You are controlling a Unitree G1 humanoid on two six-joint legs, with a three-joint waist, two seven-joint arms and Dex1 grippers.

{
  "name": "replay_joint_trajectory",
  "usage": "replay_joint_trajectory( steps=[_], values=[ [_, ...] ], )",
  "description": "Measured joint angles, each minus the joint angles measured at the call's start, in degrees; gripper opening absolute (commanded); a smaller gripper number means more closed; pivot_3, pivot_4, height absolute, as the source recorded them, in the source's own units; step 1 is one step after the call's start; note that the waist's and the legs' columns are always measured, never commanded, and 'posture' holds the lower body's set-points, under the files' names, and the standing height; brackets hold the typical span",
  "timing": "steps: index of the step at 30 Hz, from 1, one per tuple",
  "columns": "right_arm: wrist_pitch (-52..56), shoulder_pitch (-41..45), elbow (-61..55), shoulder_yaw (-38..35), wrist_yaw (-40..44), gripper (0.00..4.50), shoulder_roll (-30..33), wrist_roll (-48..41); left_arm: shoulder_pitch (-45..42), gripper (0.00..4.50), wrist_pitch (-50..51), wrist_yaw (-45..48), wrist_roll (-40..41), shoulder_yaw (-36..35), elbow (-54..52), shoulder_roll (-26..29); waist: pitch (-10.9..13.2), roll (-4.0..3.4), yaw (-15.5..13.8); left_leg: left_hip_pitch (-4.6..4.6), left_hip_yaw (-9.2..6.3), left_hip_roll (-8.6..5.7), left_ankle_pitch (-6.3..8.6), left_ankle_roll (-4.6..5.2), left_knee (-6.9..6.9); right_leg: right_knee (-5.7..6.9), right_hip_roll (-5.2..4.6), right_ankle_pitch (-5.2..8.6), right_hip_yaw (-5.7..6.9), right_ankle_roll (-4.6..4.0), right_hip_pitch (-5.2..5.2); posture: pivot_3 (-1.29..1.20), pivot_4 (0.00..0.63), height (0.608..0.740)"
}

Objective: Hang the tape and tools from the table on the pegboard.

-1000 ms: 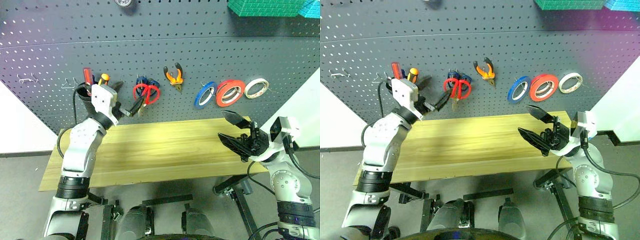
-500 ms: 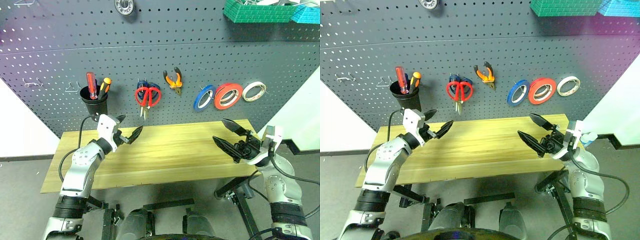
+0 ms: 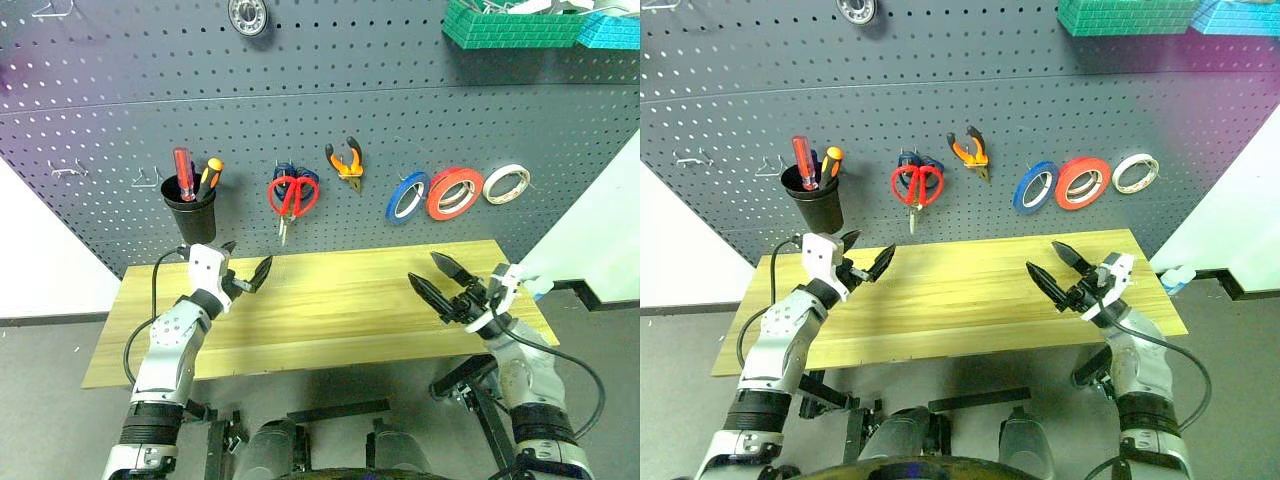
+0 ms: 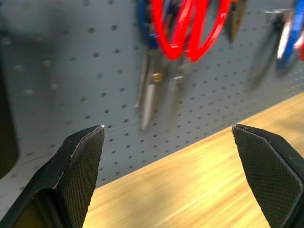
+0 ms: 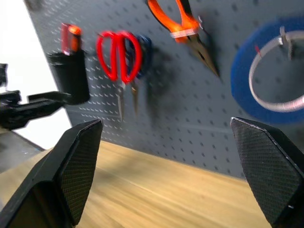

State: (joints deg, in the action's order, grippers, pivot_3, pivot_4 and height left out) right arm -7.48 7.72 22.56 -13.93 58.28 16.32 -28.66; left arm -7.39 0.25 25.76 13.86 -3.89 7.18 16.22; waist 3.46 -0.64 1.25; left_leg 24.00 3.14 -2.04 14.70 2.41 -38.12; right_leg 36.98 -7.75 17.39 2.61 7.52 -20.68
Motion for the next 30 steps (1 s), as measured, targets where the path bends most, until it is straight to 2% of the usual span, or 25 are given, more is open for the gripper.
replay_joint_trajectory(
  steps=[5, 11, 16, 22, 30],
  values=[
    [-4.5, 0.0, 2.7, 0.1, -10.8, 4.5, -2.3, 5.9, -0.1, 4.49, -2.0, -0.9, -0.8, -0.3, 2.9, -0.6, -0.1, -0.06, 0.0, 0.01, 0.05, -0.02, 0.0, 0.0, 0.01, 0.02, 0.01, 0.0, -0.09, 0.0, -0.06, -0.1, 0.0, 0.74],
    [-4.4, 1.2, 2.2, 0.3, -17.5, 4.5, -3.3, 7.2, -0.3, 4.49, -3.5, -1.2, -1.0, -0.3, 4.4, -1.6, -0.1, -0.07, 0.6, 0.01, 0.07, -0.02, 0.0, 0.0, 0.03, 0.04, 0.02, -0.01, -0.15, -0.01, -0.09, -0.1, 0.0, 0.74],
    [-2.3, 1.4, 1.0, -0.7, -27.7, 4.5, -3.9, 9.2, 0.6, 4.49, -3.5, -2.7, -1.4, -0.4, 4.4, -2.0, -0.2, -0.11, 1.4, 0.01, 0.08, -0.02, 0.0, 0.0, 0.1, 0.04, 0.02, -0.01, -0.2, -0.01, -0.15, -0.11, 0.0, 0.74],
    [-0.7, -6.5, -8.1, 0.0, -41.2, 4.5, -4.2, 17.9, 8.9, 4.49, -3.4, -5.5, -1.9, -2.5, 1.0, -1.9, -0.3, -0.17, 1.5, 0.05, 0.15, -0.01, 0.0, 0.0, 0.24, 0.05, 0.02, 0.01, -0.33, -0.04, -0.31, -0.11, 0.0, 0.74],
    [3.2, -16.0, -18.7, 3.0, -45.7, 4.5, -5.8, 21.0, 17.8, 4.49, -0.3, -9.6, -2.2, -3.5, -11.0, -3.5, -0.6, -0.25, 1.3, 0.02, 0.2, -0.02, 0.02, 0.03, 0.24, 0.04, 0.04, 0.07, -0.47, -0.24, -0.3, -0.09, 0.0, 0.74]
  ],
)
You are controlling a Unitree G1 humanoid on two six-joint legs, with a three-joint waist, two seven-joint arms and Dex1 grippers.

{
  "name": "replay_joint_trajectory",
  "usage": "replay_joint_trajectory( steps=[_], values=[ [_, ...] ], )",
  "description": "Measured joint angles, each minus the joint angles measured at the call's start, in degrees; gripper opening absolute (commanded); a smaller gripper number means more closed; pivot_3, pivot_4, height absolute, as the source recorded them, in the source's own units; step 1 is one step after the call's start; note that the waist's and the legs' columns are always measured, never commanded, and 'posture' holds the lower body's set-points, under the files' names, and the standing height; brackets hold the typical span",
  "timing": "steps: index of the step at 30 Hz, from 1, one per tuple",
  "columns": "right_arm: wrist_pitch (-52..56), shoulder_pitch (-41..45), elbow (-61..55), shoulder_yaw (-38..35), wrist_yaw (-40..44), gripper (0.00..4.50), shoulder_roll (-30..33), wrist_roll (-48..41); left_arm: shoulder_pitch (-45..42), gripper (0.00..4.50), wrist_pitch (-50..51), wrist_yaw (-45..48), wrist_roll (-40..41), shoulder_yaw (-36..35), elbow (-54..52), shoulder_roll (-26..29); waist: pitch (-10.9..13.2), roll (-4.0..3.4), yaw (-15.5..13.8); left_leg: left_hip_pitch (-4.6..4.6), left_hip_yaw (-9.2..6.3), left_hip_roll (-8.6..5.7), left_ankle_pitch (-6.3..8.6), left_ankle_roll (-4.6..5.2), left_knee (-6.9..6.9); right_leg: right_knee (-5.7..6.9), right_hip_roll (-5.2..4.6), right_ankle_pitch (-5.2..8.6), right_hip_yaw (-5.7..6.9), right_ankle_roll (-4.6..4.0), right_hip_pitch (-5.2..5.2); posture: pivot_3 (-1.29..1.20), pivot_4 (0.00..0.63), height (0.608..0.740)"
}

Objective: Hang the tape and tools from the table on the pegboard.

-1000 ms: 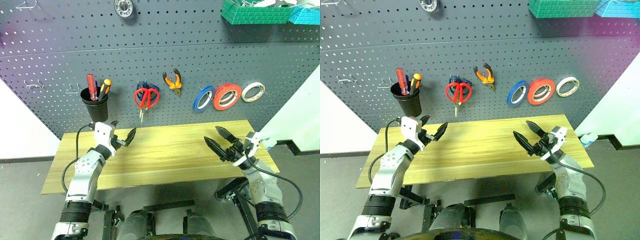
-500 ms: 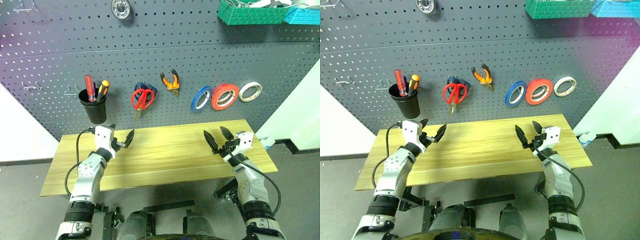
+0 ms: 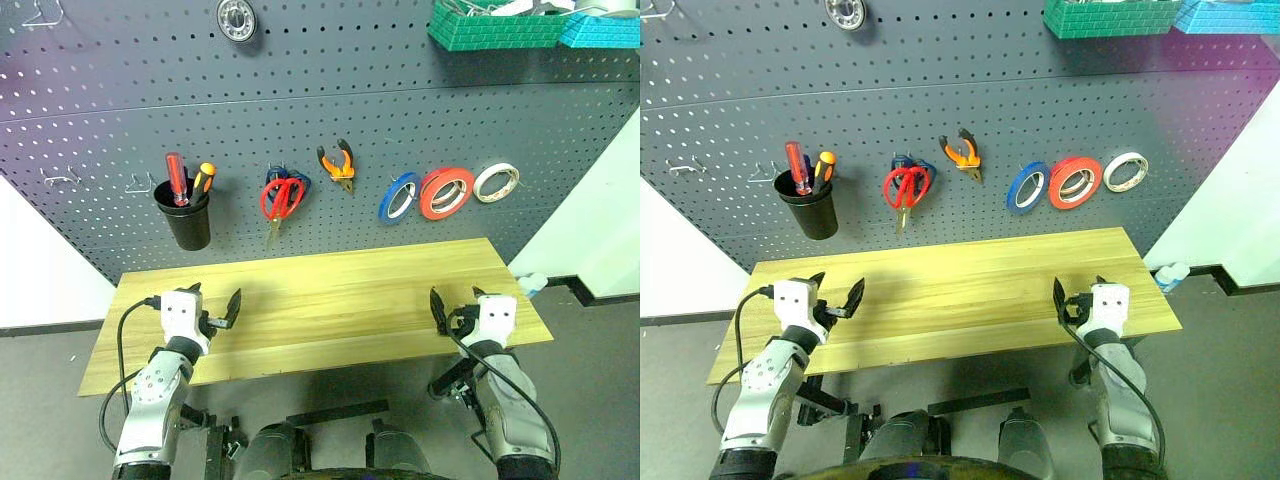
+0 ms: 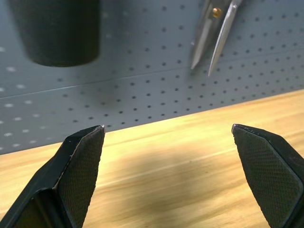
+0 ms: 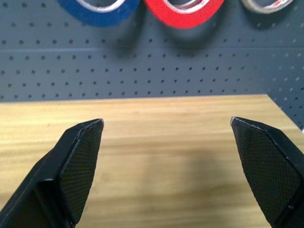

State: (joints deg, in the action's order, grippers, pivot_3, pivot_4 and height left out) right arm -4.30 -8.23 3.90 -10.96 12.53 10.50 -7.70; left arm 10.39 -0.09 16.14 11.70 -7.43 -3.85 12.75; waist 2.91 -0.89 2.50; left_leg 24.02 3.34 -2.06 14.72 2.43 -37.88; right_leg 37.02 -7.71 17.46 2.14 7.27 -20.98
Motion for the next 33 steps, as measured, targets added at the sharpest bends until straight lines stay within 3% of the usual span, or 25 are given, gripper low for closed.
replay_joint_trajectory(
  steps=[11, 33],
  values=[
    [4.1, -7.3, -9.1, 2.6, -1.0, 4.5, -0.1, 0.8, 10.1, 4.49, 3.2, -1.6, -1.3, 2.1, -7.7, -1.7, -0.4, 0.01, -0.2, 0.01, -0.01, 0.01, 0.03, 0.04, 0.04, -0.07, 0.04, 0.14, -0.09, -0.23, -0.03, -0.07, 0.0, 0.74],
    [5.2, -6.5, -11.0, 3.8, 0.1, 4.5, -0.3, 0.1, 10.2, 4.49, 3.4, -2.5, -6.3, 4.5, -8.8, -1.4, -0.7, 0.16, -1.2, 0.0, 0.07, -0.01, 0.03, 0.04, 0.77, -0.83, 0.06, 0.1, -0.1, -0.22, -0.09, -0.08, 0.0, 0.74]
  ],
)
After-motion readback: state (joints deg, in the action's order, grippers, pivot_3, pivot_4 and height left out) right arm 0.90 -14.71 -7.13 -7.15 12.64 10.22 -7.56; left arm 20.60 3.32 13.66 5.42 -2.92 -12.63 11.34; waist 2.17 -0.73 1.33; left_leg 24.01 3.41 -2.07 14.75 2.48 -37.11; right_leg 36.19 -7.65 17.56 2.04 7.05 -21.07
